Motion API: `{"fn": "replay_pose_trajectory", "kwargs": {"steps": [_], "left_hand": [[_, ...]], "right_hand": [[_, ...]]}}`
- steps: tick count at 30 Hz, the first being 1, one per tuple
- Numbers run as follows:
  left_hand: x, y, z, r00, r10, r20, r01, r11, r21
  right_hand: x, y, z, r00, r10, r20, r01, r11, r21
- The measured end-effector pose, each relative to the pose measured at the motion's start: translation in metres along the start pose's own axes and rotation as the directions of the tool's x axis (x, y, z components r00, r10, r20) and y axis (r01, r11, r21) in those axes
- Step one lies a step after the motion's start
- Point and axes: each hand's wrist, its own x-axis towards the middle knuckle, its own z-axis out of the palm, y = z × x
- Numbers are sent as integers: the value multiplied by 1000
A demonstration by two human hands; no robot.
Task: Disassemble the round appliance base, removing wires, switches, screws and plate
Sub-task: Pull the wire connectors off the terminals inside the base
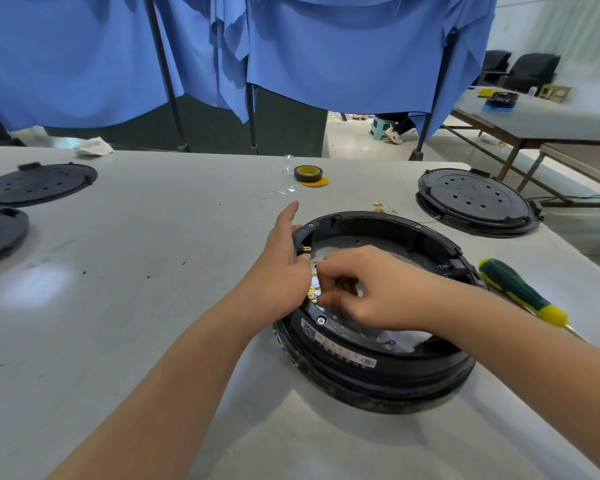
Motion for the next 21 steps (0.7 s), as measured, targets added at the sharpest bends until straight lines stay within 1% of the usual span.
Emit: {"fn": "replay_pose_trajectory", "kwargs": {"steps": [17, 21], "left_hand": [[2, 0, -1, 1000, -9, 6, 10, 1000, -10], [2, -1, -2, 1000, 6, -4, -6, 1000, -6]], "right_hand": [[0, 0, 0, 1000, 24, -6, -23, 1000, 18], [-2, 1, -2, 999, 35, -2, -35, 999, 17]]}}
